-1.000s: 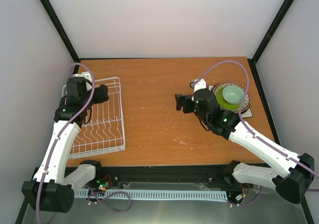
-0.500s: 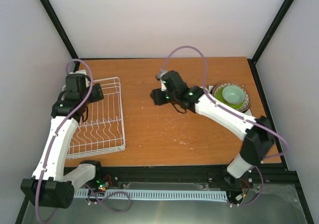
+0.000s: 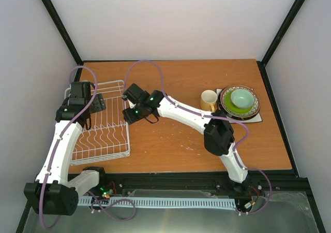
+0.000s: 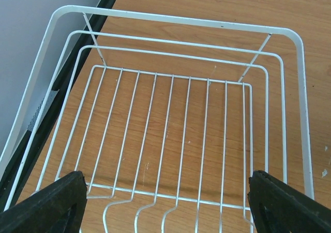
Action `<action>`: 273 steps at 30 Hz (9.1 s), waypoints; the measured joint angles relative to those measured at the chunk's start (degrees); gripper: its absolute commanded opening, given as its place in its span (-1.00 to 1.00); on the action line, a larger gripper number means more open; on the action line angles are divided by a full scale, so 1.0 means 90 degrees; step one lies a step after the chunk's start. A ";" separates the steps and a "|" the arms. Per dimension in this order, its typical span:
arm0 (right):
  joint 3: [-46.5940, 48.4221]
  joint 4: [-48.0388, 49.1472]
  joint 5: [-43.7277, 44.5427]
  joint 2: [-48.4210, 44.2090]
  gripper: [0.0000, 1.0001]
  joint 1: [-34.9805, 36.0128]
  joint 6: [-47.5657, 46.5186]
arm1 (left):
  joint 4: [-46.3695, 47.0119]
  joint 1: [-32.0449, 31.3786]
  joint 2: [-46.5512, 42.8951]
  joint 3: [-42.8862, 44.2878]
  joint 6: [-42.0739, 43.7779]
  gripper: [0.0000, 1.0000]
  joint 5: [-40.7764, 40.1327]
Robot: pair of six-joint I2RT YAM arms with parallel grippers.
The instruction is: Load the mixed dishes into the dish rack
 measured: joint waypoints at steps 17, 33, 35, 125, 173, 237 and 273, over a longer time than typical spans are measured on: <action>0.2093 -0.0816 0.0078 0.1520 0.17 0.0129 0.0187 | 0.0002 0.0005 -0.0403 -0.0041 0.0000 0.71 0.0119; 0.2732 -0.1324 0.1042 0.2123 -0.94 0.0083 0.1030 | 0.0051 0.0005 -0.0685 -0.0143 0.0034 0.70 0.0170; 0.2737 -0.1370 0.1217 0.2123 -0.95 0.0107 0.0969 | 0.0056 0.0002 -0.0719 -0.0143 0.0039 0.70 0.0175; -0.3689 0.0692 0.2669 -0.1887 -0.94 -0.1989 -0.0185 | 0.0197 0.0002 -0.0869 -0.0175 0.0126 0.68 0.0340; -0.4194 0.0342 0.2849 -0.2351 0.34 -0.1965 0.0809 | 0.0265 0.0002 -0.0792 -0.0175 0.0189 0.68 0.0410; -0.6679 0.2353 0.2926 -0.3670 -0.18 -0.3638 -0.1032 | 0.2582 0.0002 -0.1025 -0.1205 0.0544 0.53 0.2679; -0.6343 0.2754 -0.0012 -0.6246 -0.94 -0.4371 -0.0180 | 0.3026 0.0002 -0.1098 -0.1222 0.0709 0.74 0.3956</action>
